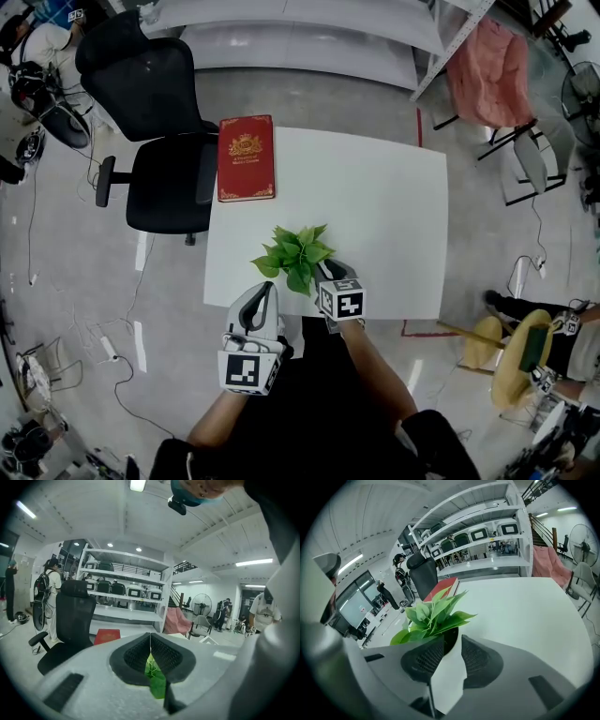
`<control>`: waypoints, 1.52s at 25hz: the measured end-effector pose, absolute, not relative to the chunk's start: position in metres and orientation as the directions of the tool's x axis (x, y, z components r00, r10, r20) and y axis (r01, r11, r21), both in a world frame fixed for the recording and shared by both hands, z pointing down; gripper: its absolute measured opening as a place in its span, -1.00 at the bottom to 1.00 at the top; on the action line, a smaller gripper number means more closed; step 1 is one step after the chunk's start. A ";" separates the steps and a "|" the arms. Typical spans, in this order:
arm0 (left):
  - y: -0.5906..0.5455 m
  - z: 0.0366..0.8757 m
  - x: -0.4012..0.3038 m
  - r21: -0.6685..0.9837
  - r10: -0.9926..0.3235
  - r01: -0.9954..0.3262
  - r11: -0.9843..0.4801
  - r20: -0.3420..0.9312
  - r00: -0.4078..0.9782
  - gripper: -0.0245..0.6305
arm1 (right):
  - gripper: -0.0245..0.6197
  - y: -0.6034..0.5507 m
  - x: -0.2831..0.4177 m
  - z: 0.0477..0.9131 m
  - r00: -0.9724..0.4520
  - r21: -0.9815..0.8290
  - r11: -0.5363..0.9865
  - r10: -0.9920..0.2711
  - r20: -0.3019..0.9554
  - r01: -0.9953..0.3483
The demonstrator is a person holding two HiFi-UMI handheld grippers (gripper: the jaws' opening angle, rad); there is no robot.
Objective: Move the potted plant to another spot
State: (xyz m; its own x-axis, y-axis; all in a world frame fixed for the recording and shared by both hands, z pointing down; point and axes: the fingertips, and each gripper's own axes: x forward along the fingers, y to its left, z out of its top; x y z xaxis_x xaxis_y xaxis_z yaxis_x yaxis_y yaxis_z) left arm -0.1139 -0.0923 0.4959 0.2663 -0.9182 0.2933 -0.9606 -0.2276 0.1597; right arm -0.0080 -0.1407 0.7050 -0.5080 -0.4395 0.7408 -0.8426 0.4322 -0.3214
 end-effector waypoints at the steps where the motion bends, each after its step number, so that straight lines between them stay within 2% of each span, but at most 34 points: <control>1: -0.093 0.497 -0.114 0.160 -0.917 -0.960 -0.228 0.297 0.267 -0.87 | -0.68 -0.142 -0.009 0.708 -0.509 -0.325 0.431 -0.433 0.744 -0.842; 15: -0.097 0.500 -0.124 0.154 -0.920 -0.967 -0.201 0.310 0.241 -0.87 | -0.68 -0.151 -0.017 0.730 -0.492 -0.339 0.400 -0.389 0.779 -0.852; 21: -0.099 0.502 -0.124 0.155 -0.919 -0.967 -0.200 0.312 0.240 -0.87 | -0.83 -0.153 -0.014 0.733 -0.473 -0.326 0.385 -0.394 0.788 -0.863; 38: -0.107 0.496 -0.106 0.121 -0.922 -0.974 -0.193 0.316 0.222 -0.87 | -0.84 -0.155 0.007 0.733 -0.492 -0.347 0.395 -0.366 0.790 -0.851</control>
State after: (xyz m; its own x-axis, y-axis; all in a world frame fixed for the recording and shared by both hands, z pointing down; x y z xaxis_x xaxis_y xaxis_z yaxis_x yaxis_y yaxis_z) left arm -0.1056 -0.1069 0.4960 0.2224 -0.9222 0.3163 -0.9736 -0.1932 0.1214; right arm 0.0065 -0.1548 0.7327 -0.4922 -0.3658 0.7899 -0.8506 0.3951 -0.3470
